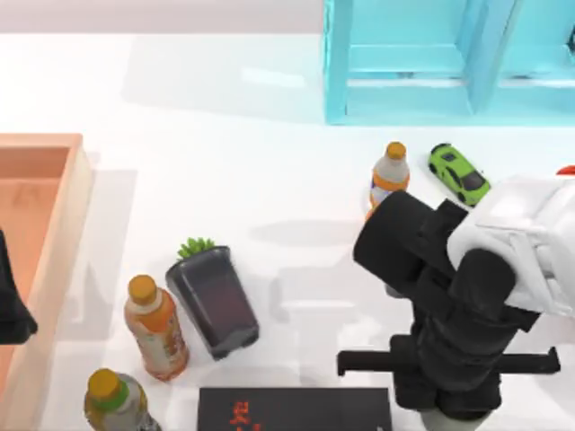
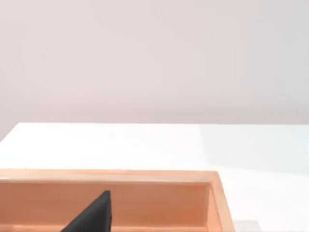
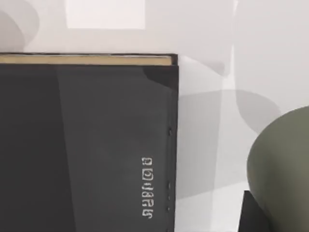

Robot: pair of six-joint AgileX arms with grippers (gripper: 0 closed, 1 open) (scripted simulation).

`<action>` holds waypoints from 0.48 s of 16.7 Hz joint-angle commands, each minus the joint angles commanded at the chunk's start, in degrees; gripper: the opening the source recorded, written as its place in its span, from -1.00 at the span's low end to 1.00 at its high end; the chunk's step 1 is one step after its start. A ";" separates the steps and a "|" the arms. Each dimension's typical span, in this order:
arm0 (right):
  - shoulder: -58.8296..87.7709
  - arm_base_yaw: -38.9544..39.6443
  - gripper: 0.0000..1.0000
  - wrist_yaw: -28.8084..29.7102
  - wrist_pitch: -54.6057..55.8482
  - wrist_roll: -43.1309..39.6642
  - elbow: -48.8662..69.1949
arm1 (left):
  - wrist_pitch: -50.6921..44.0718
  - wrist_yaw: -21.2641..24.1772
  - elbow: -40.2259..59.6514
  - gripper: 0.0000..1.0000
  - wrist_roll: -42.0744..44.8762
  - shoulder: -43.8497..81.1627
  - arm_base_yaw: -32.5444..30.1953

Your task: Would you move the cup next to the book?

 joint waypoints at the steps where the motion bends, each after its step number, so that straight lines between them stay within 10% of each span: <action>1: 0.00 0.00 -1.00 0.00 0.00 0.00 0.00 | 0.00 0.00 0.00 1.00 0.00 0.00 0.00; 3: 0.00 0.00 -1.00 0.00 0.00 0.00 0.00 | 0.00 0.00 0.00 1.00 0.00 0.00 0.00; 8: 0.00 0.00 -0.25 0.00 0.00 0.00 0.00 | 0.00 0.00 0.00 1.00 0.00 0.00 0.00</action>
